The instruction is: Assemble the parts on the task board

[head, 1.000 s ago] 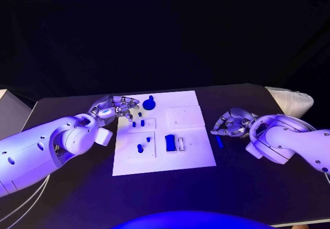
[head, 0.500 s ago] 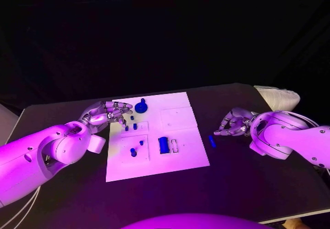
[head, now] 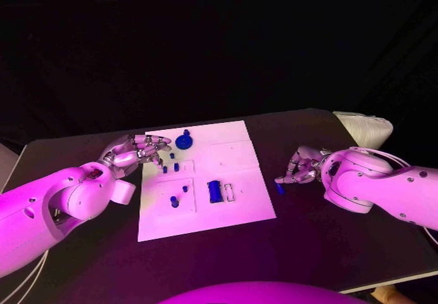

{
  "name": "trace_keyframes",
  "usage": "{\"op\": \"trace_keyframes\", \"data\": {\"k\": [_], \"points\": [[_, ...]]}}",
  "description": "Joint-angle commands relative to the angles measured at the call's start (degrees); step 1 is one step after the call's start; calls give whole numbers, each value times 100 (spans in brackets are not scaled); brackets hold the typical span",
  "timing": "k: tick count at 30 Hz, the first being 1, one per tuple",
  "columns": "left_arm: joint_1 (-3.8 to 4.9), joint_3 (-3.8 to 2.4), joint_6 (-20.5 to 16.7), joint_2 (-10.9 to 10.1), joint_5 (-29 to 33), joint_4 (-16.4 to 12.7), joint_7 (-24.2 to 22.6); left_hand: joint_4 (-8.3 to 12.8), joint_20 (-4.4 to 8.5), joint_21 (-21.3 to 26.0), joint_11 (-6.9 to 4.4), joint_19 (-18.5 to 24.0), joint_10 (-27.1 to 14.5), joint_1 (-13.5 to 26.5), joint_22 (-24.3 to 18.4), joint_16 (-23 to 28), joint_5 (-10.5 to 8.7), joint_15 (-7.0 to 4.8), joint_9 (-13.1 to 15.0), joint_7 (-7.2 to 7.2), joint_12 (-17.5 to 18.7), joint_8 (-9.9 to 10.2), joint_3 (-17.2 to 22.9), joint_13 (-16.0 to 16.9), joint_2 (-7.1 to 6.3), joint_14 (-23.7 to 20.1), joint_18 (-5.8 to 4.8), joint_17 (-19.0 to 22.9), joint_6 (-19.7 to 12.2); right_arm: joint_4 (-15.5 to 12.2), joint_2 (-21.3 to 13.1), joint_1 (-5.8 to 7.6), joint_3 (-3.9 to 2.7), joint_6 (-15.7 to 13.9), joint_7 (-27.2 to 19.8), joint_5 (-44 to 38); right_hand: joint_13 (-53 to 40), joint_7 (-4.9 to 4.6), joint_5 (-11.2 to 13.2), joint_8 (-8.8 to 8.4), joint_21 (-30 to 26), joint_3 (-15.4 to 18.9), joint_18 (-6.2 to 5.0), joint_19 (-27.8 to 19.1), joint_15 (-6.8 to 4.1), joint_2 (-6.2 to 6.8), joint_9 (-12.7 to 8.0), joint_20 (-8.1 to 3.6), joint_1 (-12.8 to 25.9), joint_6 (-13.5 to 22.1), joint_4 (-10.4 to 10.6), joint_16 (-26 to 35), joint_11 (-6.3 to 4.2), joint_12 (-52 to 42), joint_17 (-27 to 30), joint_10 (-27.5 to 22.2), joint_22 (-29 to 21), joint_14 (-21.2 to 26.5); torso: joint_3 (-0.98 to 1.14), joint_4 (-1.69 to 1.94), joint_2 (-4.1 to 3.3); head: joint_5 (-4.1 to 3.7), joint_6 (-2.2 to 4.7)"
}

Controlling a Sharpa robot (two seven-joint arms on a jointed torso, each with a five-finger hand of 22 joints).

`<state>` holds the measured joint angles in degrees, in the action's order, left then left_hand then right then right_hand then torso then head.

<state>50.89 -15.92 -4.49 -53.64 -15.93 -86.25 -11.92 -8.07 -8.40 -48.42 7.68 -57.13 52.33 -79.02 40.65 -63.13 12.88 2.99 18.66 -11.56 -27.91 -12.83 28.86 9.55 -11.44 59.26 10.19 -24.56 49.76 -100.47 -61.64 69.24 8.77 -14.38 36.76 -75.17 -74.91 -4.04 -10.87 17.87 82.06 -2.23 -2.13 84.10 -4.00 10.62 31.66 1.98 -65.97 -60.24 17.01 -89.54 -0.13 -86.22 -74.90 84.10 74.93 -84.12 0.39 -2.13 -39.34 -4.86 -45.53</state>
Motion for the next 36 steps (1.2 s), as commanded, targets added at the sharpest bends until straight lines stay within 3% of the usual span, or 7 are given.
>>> {"op": "trace_keyframes", "data": {"k": [1,7,10,17,36], "points": [[-8,-4,38,1,25,-19,-83,-42,-25,37,-4,-26,-38,16,-8,30,16,35,9,10,-26,-36,-7,-7,28,-25,36,7,-29,5,74,-49,5,97,254,-320,-1209,13,-33,26,-6,44,62,419,-6,2,9,5,55,-36,1,9,-25,25,-1393,384,1249,-562,-2,11,-3,-7,-8],[-8,-4,38,-10,19,-24,-77,-42,-25,37,-4,-26,-38,16,-8,30,16,35,9,10,-26,-36,-7,-7,28,-25,36,7,-29,52,183,-162,13,9,306,-430,-1213,29,-84,48,10,-37,66,425,-20,-6,39,-8,-188,-32,-18,0,-40,22,-1411,387,1258,-566,-7,28,-8,-15,-25],[-8,-4,38,-17,18,-23,-75,-42,-25,37,-4,-26,-38,16,-8,30,16,35,9,10,-26,-36,-7,-7,28,-25,36,7,-29,87,216,-198,14,-44,321,-525,-1210,23,-92,44,2,-60,65,424,-18,15,45,-10,-315,-11,-22,-3,-37,27,-1419,384,1257,-568,-2,15,-6,-7,-29],[-8,-4,44,-16,17,-18,-65,-42,-25,37,-4,-26,-38,16,-8,30,16,35,9,10,-26,-36,-7,-7,28,-25,36,7,-29,139,291,-253,15,-129,336,-664,-1203,7,-107,28,12,-94,67,427,-8,50,51,-5,-575,30,-29,-12,-24,39,-1438,377,1264,-572,-3,27,-13,-20,-40],[-8,-4,63,-25,17,-7,-30,-58,-26,42,-6,-27,-43,22,-11,28,18,35,9,12,-30,-37,-9,-8,31,-25,36,7,-33,360,515,-403,16,-204,336,-734,-1206,6,-222,26,17,-194,69,430,-5,-22,54,0,-818,14,-31,-18,-22,37,-1451,377,1270,-575,-21,50,-17,-7,-62]]}}
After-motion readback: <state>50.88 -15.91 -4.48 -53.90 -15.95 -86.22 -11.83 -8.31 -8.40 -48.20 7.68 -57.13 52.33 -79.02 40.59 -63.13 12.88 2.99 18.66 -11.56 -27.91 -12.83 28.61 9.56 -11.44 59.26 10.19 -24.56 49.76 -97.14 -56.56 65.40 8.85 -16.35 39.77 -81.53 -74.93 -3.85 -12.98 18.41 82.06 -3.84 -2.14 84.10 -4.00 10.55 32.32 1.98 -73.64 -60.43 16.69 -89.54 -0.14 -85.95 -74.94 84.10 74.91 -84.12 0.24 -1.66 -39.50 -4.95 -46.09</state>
